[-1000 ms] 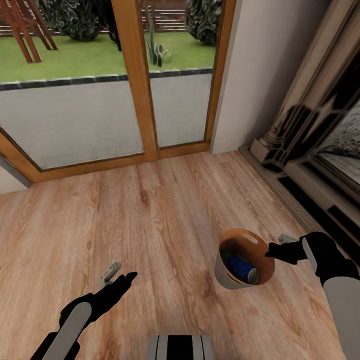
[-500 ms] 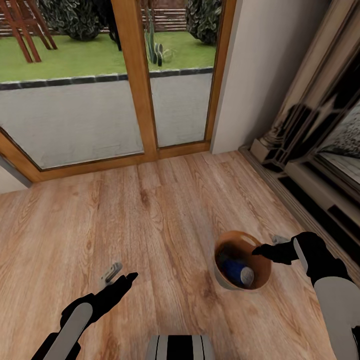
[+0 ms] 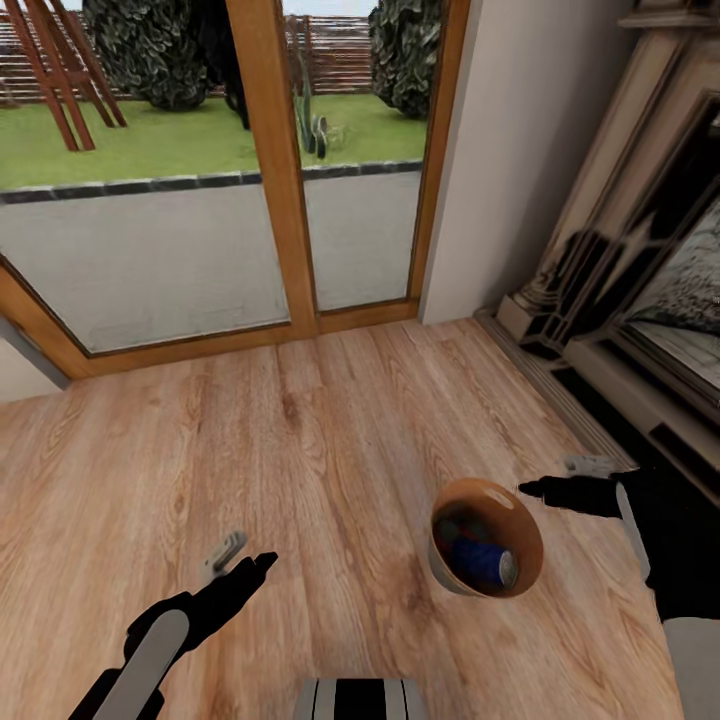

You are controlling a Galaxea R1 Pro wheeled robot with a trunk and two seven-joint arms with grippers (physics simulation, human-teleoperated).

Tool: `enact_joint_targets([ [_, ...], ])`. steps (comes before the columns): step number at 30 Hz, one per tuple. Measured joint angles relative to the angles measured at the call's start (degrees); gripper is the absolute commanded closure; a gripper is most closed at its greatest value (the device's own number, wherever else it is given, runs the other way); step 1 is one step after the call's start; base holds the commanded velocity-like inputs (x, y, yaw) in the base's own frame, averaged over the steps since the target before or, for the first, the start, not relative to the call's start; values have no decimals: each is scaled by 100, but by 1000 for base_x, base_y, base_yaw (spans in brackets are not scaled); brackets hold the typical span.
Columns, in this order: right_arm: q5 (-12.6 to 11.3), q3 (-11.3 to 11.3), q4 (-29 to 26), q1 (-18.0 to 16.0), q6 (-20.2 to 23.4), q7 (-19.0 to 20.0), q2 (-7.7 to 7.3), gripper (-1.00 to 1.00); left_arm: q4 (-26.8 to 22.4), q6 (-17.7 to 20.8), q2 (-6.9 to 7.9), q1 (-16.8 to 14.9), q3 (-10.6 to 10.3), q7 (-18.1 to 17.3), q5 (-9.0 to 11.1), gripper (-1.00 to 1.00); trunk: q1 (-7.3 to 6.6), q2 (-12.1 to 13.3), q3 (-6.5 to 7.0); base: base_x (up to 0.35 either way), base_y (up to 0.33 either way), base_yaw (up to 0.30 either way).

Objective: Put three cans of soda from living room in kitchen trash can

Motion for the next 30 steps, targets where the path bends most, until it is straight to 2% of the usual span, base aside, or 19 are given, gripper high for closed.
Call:
enact_joint_targets([
  [2, -5, -11, -908, 461, 0, 6, -9, -100, 19, -9, 0, 0, -2, 9, -5, -100, -5, 3, 44, 0, 0, 0],
  [3, -3, -18, -1145, 580, 0, 7, -10, -100, 22, -12, -2, 0, -4, 14, -14, -100, -8, 4, 67, 0, 0, 0],
  [4, -2, -44, -1604, 868, 0, 11, -13, -100, 15, -15, -27, 0, -11, 28, -123, -100, -10, 5, 89, 0, 0, 0],
  [5, 0, -57, -1789, 1007, 0, 16, -17, -100, -9, -13, -51, 0, -46, 32, -265, -100, -13, 7, 111, 0, 0, 0],
  [6, 0, -62, -1855, 1056, 0, 20, -19, -100, -18, -11, -64, 0, -88, 34, -352, -100, -15, 8, 133, 0, 0, 0],
  [8, -5, -68, -2021, 1180, 0, 156, -16, -100, -39, -3, -116, 0, -329, 46, -703, -100, -20, 11, 177, 0, 0, 0],
  [9, -8, -66, -2061, 1211, -147, 309, -3, -100, -43, 4, -129, -2, -401, 41, -802, -100, -23, 12, 199, 0, 0, 0],
  [12, 1, -61, -2093, 1235, -491, 475, 29, -100, -55, 13, -138, -3, -456, 24, -875, -100, -31, 16, 266, 0, 0, 0],
  [24, -1, -43, -2104, 1247, -718, 560, 34, -100, -62, 14, -140, -2, -486, 32, -913, -100, -62, 32, 532, 0, 0, 0],
  [27, -1, -46, -2104, 1259, -968, 619, 40, -100, -62, 11, -141, -2, -492, 49, -915, -100, -69, 36, 598, 0, 0, 0],
  [28, -5, -52, -2104, 1294, -1330, 759, 41, -100, -62, 7, -139, -3, -493, 70, -919, -100, -72, 38, 620, 0, 0, 0],
  [30, -1, -57, -2104, 1355, -1523, 799, 41, -100, -62, 6, -140, -4, -493, 74, -921, -100, -77, 40, 665, 0, 0, 0],
])
